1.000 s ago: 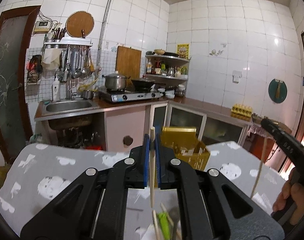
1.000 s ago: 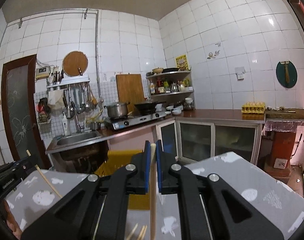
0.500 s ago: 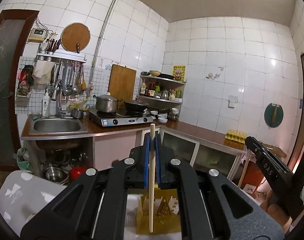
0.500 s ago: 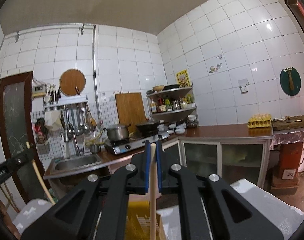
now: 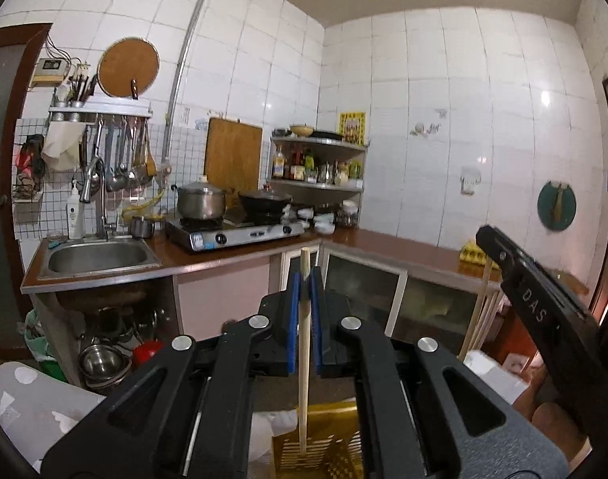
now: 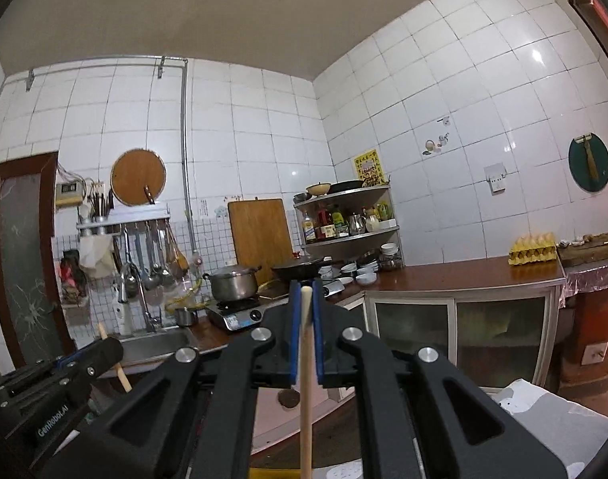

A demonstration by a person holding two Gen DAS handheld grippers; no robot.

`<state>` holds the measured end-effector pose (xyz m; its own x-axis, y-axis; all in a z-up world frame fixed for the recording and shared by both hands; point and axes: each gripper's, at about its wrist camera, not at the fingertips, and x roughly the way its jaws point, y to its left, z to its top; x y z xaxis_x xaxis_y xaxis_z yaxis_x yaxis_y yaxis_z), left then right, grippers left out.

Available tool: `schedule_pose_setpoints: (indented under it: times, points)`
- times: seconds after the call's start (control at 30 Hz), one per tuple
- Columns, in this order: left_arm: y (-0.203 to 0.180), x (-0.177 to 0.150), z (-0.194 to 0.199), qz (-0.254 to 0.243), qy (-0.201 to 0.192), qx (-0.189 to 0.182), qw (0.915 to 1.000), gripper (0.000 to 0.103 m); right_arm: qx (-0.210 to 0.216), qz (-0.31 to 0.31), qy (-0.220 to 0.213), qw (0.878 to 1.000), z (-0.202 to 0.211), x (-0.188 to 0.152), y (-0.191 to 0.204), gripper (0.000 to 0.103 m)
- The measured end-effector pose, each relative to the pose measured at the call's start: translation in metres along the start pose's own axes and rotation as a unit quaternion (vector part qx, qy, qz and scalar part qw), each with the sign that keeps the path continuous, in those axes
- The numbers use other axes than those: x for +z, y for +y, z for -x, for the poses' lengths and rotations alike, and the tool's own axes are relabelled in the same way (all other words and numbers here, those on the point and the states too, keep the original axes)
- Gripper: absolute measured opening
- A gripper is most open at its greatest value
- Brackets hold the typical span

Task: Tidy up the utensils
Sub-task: 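Open the left tool to drop the chopstick into the holder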

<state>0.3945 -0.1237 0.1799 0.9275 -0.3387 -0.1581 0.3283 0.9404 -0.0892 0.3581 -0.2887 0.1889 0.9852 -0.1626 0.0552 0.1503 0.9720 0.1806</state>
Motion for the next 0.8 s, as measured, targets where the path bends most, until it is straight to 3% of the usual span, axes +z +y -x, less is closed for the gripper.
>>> schedule_pose_setpoints:
  times: [0.2, 0.4, 0.43, 0.5, 0.53, 0.57, 0.6, 0.63, 0.7, 0.8]
  points:
    - [0.018, -0.042, -0.026, 0.004, 0.048, -0.001, 0.9988, 0.004, -0.001, 0.033, 0.048, 0.998, -0.014, -0.036, -0.002, 0.006]
    - [0.027, -0.058, -0.019, 0.003, 0.071, 0.009, 0.9974, 0.005, 0.009, 0.066, 0.109, 0.992, -0.019, -0.059, -0.004, 0.007]
    - [0.028, -0.057, -0.016, 0.006, 0.076, 0.006, 0.9971, 0.009, 0.008, 0.067, 0.122, 0.990, -0.018, -0.061, -0.005, 0.007]
    - [0.032, -0.052, -0.004, 0.014, 0.082, 0.006, 0.9965, 0.041, 0.001, 0.070, 0.138, 0.988, -0.015, -0.060, -0.007, 0.007]
    - [0.034, -0.049, 0.004, 0.016, 0.078, 0.009, 0.9968, 0.067, -0.005, 0.072, 0.147, 0.987, -0.013, -0.059, -0.009, 0.011]
    - [0.036, -0.045, 0.018, 0.016, 0.064, 0.016, 0.9977, 0.077, -0.007, 0.068, 0.159, 0.985, -0.008, -0.057, -0.013, 0.017]
    - [0.037, -0.042, 0.028, 0.012, 0.059, 0.020, 0.9980, 0.077, -0.009, 0.061, 0.164, 0.984, -0.002, -0.055, -0.017, 0.038]
    - [0.037, -0.040, 0.035, 0.009, 0.060, 0.021, 0.9979, 0.077, -0.011, 0.058, 0.164, 0.985, 0.003, -0.053, -0.020, 0.052]
    - [0.041, -0.034, 0.052, 0.009, 0.067, 0.019, 0.9975, 0.079, -0.022, 0.064, 0.169, 0.983, 0.021, -0.048, -0.028, 0.053]
    - [0.050, -0.027, 0.083, 0.017, 0.059, 0.043, 0.9972, 0.096, -0.030, 0.064, 0.186, 0.980, 0.047, -0.047, -0.038, 0.055]
